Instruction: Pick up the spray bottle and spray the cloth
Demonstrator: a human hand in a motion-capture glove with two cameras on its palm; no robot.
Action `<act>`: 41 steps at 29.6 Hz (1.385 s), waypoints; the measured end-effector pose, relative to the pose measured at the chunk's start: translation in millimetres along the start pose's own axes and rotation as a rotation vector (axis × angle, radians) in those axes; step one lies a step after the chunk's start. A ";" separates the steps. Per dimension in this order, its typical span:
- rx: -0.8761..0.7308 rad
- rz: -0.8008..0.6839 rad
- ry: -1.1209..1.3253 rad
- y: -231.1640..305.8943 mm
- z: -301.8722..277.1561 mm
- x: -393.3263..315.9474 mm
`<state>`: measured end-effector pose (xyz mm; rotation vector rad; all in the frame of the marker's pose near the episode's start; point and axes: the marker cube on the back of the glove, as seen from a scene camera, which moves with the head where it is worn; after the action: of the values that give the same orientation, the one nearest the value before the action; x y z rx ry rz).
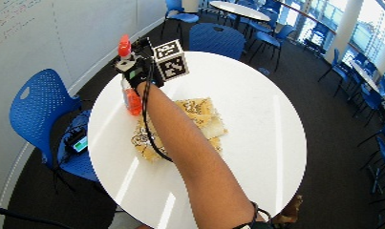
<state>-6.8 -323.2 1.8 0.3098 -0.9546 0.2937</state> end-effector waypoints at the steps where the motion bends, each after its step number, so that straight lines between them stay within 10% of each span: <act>1: -0.002 0.007 0.006 0.4 -0.8 3.7; 24: -0.067 0.089 0.195 49.0 -29.9 25.2; 41: -0.229 -0.275 0.395 158.4 -14.4 -11.9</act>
<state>-62.4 -173.8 4.5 0.1608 -0.5399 -0.0106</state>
